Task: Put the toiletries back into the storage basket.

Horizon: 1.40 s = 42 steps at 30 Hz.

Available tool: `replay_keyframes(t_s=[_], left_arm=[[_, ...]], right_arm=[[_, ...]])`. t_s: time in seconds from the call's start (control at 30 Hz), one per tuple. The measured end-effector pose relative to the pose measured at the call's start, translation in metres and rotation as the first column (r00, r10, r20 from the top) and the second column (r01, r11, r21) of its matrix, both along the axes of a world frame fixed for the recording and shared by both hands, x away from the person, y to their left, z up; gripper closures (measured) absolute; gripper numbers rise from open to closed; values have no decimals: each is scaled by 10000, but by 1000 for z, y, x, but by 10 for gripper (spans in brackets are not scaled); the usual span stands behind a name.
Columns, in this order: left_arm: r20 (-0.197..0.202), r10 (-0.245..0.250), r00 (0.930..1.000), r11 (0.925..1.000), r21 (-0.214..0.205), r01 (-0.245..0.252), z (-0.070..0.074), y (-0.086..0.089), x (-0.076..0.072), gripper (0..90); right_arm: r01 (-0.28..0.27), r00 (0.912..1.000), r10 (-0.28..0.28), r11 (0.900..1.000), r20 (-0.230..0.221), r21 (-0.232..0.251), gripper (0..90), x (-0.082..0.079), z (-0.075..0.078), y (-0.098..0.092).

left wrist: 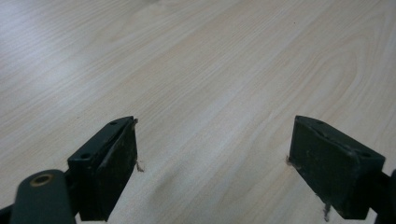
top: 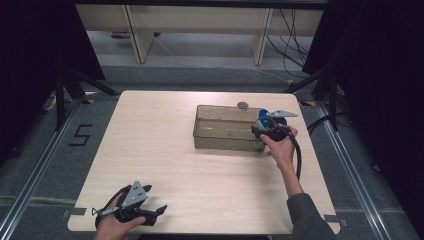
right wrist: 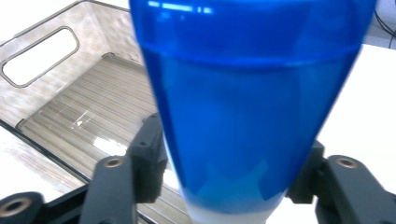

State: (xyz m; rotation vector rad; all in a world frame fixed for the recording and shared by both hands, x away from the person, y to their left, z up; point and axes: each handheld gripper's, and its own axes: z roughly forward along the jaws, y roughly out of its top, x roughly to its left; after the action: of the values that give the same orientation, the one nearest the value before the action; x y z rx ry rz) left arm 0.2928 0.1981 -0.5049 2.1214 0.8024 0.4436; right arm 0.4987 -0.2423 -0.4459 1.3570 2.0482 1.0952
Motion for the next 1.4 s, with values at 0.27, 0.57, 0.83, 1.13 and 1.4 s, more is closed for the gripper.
replay_keyframes(t_s=[0.27,0.57,0.83,1.13,1.4], left_arm=[[-30,11,10000,10000,76,-10,0,0,0,150],[-164,83,9998,9996,-270,-87,-1,-2,-1,150],[-179,66,9998,9996,-267,-71,-1,-1,0,150],[-175,95,9998,9995,-287,-100,-1,-1,-1,150],[-182,94,9998,9996,-276,-99,-1,-1,0,150]], right_arm=[[193,9998,-194,9992,20,354,298,-6,4,2],[249,9983,-276,9983,507,526,270,-17,14,2],[193,9974,-230,9983,687,545,253,-24,22,1],[54,9957,-102,9986,922,520,249,-30,26,-5],[71,9936,-126,9987,1125,498,250,-35,27,-8]])
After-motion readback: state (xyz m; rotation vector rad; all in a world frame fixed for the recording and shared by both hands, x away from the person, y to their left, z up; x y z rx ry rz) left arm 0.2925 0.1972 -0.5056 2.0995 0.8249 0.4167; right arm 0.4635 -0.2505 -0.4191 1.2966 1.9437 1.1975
